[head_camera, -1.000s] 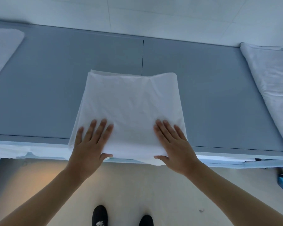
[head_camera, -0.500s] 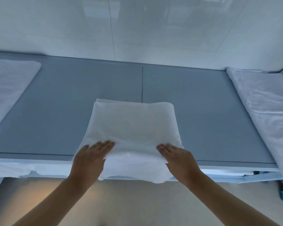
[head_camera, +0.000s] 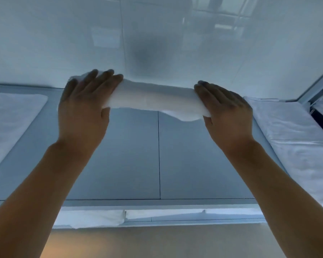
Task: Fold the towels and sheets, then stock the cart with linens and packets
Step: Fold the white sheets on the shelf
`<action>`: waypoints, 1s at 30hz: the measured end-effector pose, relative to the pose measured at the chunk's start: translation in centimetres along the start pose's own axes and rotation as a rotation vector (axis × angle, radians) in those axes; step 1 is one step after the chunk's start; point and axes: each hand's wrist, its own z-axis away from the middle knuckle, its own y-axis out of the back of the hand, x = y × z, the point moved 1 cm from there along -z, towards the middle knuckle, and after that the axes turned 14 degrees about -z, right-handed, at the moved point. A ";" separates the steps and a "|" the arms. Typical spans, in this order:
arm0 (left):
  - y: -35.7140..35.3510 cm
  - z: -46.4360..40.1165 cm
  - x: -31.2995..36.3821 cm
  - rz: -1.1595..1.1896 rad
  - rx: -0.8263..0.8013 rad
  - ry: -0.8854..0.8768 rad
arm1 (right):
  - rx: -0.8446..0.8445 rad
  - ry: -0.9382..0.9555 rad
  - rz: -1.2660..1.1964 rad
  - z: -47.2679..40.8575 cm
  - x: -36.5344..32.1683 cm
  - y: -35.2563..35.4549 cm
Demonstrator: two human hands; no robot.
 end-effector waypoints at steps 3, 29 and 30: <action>0.1 5.8 0.6 0.037 -0.002 0.002 | -0.015 0.072 -0.054 4.4 -0.8 0.2; -19.0 18.3 4.0 0.061 -0.853 -0.024 | -0.792 -0.492 -0.271 18.0 4.1 -20.2; -18.9 18.3 4.2 0.069 -0.854 -0.018 | -0.806 -0.490 -0.318 17.8 4.7 -20.2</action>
